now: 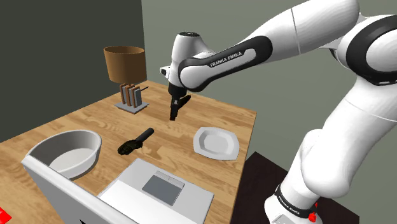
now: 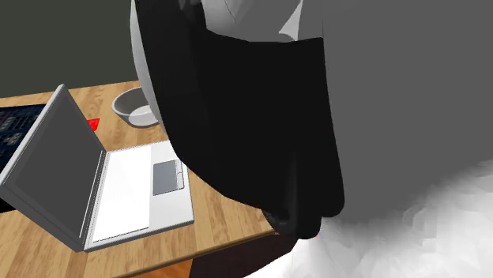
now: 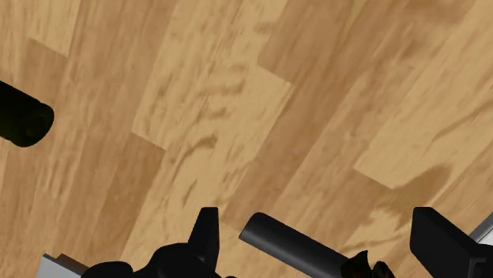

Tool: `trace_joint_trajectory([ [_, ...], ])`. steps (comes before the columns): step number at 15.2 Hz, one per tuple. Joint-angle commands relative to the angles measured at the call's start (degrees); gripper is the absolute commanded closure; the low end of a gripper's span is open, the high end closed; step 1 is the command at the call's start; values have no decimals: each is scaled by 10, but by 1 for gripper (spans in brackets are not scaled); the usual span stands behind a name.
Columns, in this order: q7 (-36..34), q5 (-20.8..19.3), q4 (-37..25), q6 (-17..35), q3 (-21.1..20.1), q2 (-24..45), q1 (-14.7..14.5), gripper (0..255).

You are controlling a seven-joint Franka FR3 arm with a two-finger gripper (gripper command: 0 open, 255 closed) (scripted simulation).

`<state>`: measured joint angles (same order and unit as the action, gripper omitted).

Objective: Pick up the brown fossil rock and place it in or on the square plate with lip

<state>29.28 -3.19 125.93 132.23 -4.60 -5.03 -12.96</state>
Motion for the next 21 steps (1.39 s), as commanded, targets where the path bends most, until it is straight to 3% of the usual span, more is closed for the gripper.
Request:
trace_joint_trajectory([
  [1,19,2,-13,21,-8,29,-9,0],
  [13,118,-14,-119,113,-57,208,-56,0],
  [21,109,-28,-127,153,-50,257,-62,0],
])
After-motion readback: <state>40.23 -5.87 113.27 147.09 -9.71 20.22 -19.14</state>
